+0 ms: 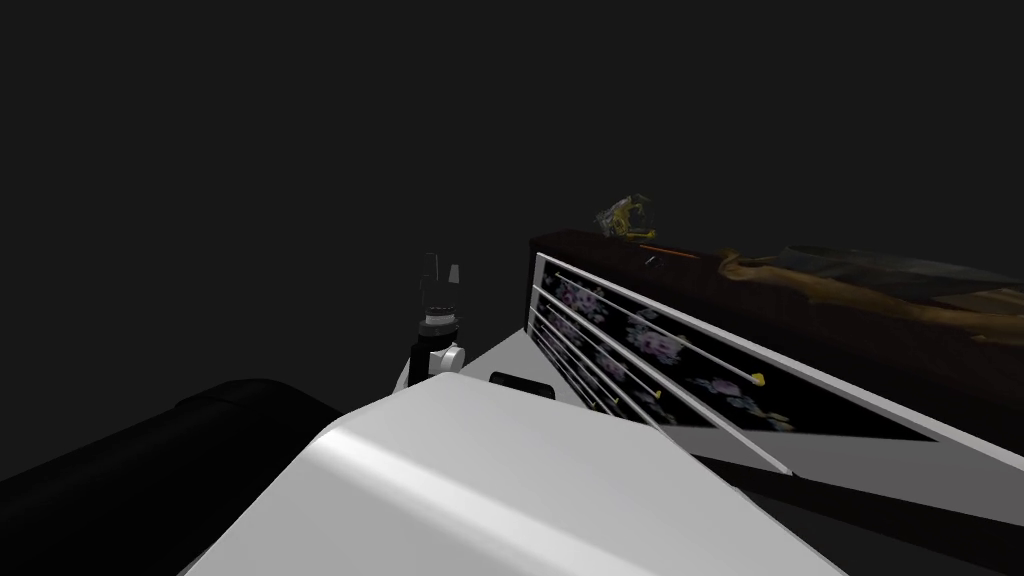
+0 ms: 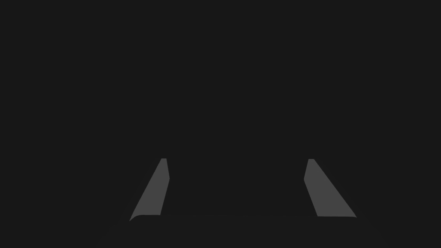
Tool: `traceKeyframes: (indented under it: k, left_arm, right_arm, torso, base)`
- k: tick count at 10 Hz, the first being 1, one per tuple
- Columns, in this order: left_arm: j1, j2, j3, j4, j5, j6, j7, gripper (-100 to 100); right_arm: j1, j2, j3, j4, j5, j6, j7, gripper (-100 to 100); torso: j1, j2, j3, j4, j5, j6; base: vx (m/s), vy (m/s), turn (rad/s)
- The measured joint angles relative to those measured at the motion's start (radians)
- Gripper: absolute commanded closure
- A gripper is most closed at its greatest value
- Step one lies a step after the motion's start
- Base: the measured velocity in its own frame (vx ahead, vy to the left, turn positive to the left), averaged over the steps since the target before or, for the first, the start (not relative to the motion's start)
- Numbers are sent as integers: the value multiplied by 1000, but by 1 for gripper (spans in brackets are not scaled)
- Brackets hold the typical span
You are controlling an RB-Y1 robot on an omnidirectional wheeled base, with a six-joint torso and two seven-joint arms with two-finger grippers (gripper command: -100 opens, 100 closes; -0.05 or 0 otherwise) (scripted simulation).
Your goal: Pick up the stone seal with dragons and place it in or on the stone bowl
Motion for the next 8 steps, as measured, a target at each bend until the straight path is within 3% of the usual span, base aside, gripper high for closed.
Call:
traceKeyframes:
  k: [4,8]
  left_arm:
    - [0,0,0,0,0,0,0,0]
    - [0,0,0,0,0,0,0,0]
  right_arm:
    - [58,-26,-70,1,-74,28,-12,100]
    - [146,-74,-166,38,-108,73,-78,100]
  torso:
    - [0,-4,-3,-1,1,0]
    - [-5,-13,-8,-3,0,-1]
  base:
    - [36,7,80]
    - [133,-45,123]
